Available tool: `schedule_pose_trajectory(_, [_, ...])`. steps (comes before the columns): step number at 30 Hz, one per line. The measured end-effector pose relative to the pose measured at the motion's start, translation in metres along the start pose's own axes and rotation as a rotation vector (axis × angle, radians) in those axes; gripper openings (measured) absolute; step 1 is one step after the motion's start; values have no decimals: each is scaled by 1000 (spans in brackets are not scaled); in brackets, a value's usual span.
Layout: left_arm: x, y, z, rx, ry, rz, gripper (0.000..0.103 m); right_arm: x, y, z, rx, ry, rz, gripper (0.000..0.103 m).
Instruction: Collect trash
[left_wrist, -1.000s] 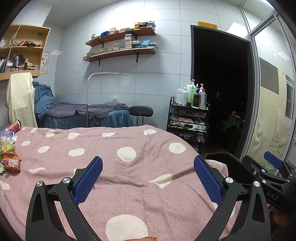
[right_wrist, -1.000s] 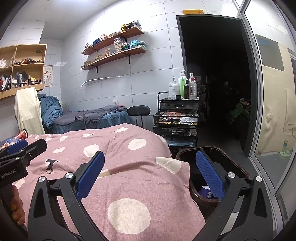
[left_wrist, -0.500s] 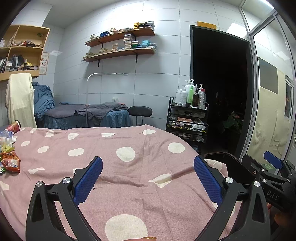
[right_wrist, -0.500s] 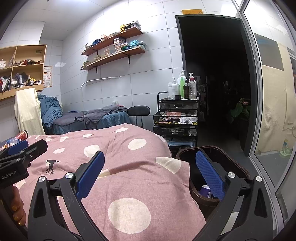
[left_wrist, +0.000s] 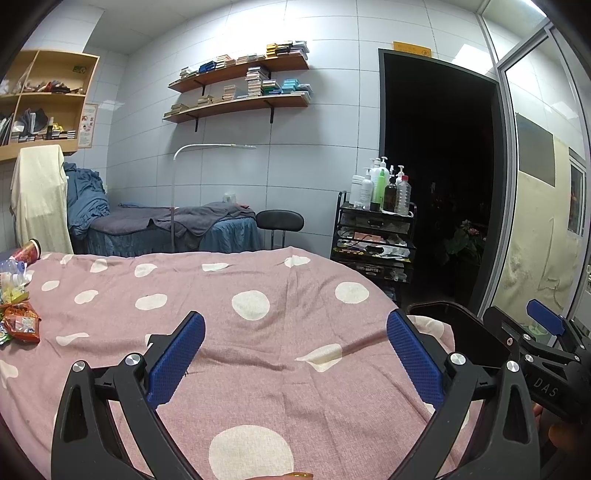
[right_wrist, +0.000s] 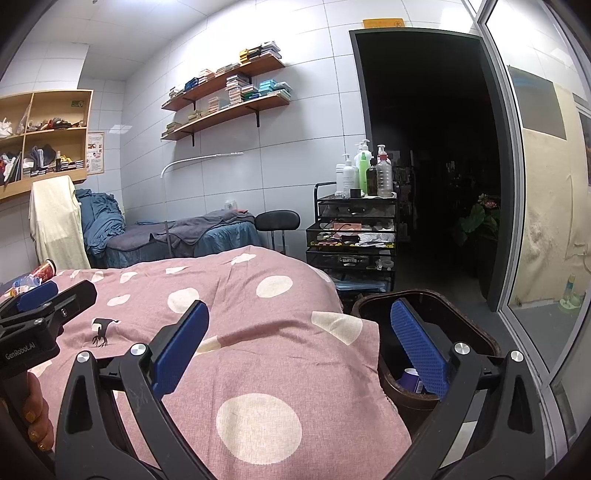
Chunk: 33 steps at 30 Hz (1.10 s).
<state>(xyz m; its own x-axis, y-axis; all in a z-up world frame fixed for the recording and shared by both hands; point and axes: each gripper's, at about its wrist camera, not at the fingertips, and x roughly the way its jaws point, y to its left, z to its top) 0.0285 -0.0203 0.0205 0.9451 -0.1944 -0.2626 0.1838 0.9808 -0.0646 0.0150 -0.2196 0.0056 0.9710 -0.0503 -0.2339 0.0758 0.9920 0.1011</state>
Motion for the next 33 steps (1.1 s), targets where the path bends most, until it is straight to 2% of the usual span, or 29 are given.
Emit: schedule_pose_trajectory(33, [2, 0, -4, 0, 18, -9, 98, 3, -1, -2, 10, 10, -1, 97])
